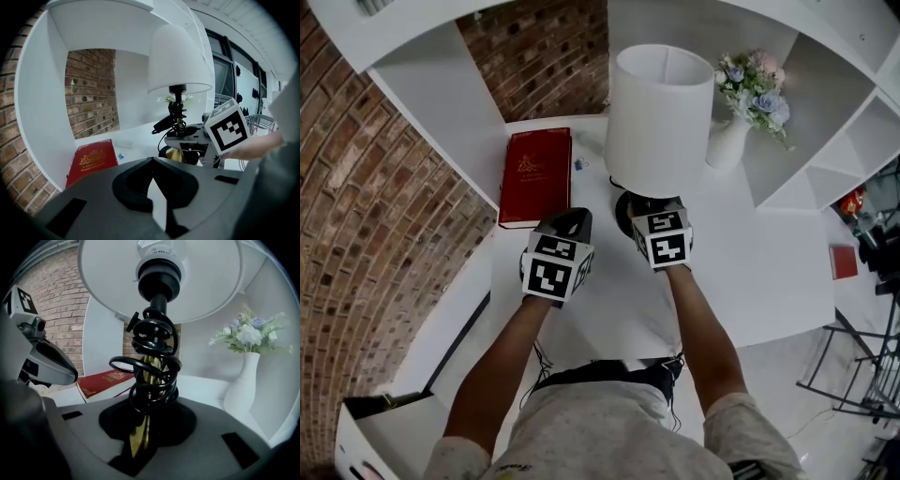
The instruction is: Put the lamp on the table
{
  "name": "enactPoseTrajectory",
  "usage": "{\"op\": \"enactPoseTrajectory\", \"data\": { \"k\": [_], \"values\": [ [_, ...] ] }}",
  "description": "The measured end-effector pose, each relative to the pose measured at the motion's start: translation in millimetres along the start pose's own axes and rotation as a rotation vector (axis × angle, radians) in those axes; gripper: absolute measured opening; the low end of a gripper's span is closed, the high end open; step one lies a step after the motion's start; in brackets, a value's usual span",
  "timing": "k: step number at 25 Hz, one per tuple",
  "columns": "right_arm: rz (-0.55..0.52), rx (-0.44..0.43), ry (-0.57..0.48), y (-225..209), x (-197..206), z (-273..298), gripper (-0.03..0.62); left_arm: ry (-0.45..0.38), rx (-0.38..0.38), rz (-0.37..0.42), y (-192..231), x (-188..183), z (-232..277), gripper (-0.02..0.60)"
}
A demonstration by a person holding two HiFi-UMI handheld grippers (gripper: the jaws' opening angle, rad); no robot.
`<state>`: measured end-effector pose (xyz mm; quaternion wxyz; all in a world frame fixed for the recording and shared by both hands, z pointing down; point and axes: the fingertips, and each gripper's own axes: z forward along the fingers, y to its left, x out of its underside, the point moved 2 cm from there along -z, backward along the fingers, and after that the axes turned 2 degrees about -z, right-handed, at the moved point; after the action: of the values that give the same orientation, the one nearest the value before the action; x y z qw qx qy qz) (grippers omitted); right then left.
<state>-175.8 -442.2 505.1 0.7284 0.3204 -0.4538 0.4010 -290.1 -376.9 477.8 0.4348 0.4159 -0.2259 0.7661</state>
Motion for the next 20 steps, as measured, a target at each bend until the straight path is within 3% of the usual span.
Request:
{"op": "enactPoseTrajectory", "data": {
  "k": [20],
  "values": [
    [0.054, 0.055, -0.021, -18, 17, 24, 0.087, 0.024, 0.019, 0.000, -3, 6, 23, -0.009]
  ]
}}
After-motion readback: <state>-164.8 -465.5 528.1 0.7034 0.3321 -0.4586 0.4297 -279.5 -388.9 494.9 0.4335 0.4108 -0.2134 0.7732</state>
